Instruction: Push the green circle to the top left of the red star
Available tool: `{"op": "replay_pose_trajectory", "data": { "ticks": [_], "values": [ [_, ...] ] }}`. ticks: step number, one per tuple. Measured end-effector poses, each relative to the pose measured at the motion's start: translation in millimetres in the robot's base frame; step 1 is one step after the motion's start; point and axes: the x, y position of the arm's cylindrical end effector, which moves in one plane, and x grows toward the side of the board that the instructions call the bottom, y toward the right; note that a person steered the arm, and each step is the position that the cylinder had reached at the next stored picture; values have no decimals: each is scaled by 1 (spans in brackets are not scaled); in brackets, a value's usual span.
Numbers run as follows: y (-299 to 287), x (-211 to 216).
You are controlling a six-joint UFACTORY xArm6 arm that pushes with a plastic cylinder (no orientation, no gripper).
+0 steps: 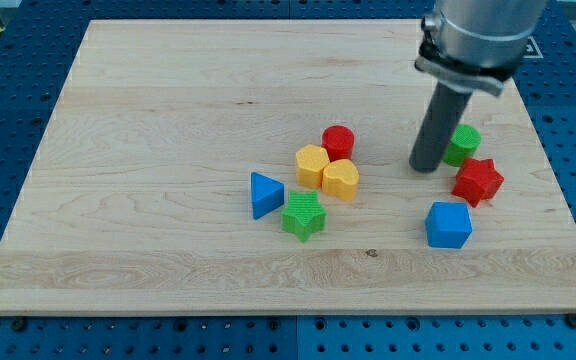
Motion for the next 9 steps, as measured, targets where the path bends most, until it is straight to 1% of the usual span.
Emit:
{"op": "replay_pose_trajectory", "data": {
  "ticks": [1, 2, 4, 7, 8, 9],
  "values": [
    [5, -51],
    [24, -68],
    [69, -66],
    [64, -61],
    [60, -51],
    [60, -22]
  ]
}}
